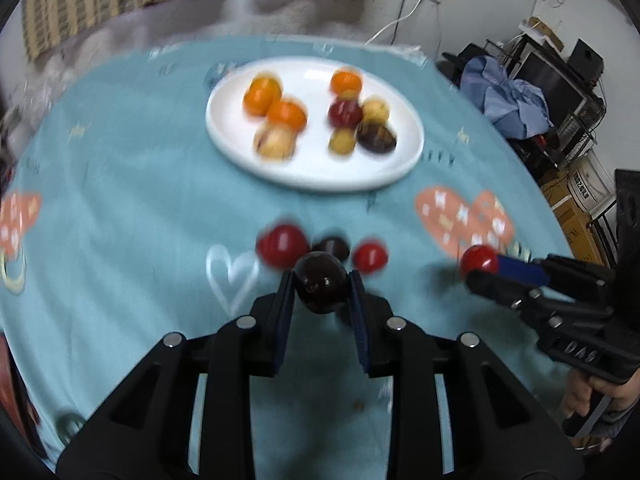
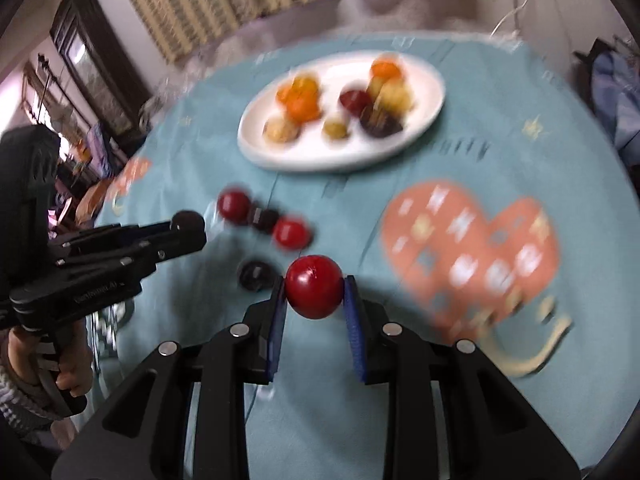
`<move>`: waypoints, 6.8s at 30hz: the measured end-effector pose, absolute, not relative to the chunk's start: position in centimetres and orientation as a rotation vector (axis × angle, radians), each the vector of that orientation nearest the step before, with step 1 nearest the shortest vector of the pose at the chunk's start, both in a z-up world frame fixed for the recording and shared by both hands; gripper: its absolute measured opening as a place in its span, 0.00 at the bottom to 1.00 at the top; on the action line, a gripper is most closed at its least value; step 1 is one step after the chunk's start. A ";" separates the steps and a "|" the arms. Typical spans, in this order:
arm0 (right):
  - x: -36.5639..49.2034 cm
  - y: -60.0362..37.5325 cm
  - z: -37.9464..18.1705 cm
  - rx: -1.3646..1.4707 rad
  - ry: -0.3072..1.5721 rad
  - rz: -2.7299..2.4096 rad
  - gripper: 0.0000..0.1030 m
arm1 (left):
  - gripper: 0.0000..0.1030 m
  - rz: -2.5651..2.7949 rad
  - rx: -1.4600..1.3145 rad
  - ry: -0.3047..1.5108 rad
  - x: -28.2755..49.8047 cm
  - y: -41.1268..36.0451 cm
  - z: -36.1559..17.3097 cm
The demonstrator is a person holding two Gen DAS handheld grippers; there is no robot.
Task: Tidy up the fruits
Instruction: 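Carry the dark plum and the red plum over the plate with both tools, then open the left tool to drop the dark plum while the right tool releases the red plum, then grasp the large dark red plum with the left tool while the right tool grasps a red tomato, then carry the dark red plum and red tomato to the plate and open both tools, then grasp a dark plum with the left tool while the right tool grasps the last dark plum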
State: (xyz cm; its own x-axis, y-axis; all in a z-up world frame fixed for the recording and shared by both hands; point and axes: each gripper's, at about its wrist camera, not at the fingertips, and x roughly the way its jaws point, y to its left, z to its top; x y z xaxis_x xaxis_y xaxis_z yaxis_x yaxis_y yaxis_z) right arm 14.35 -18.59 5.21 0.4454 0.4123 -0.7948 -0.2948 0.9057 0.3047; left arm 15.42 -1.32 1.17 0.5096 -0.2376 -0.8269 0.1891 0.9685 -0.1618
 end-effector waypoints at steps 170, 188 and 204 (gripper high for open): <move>26.7 -18.3 8.9 0.142 0.869 0.445 0.26 | 0.40 -0.201 -0.080 0.912 26.6 -0.8 4.3; 34.4 -13.8 4.7 0.082 0.846 0.431 0.70 | 0.59 -0.121 -0.154 0.964 31.4 2.6 -1.3; 18.1 -17.8 5.5 0.154 0.926 0.412 0.70 | 0.73 -0.071 -0.164 1.031 19.4 2.7 -0.3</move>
State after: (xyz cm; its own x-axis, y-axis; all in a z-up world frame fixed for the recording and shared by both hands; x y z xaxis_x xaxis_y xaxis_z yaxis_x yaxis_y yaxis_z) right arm 18.08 -17.82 5.46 0.5294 0.4089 -0.7433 -0.2787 0.9114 0.3028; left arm 19.41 2.66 -0.30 0.5127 -0.1363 -0.8477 -0.0183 0.9854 -0.1695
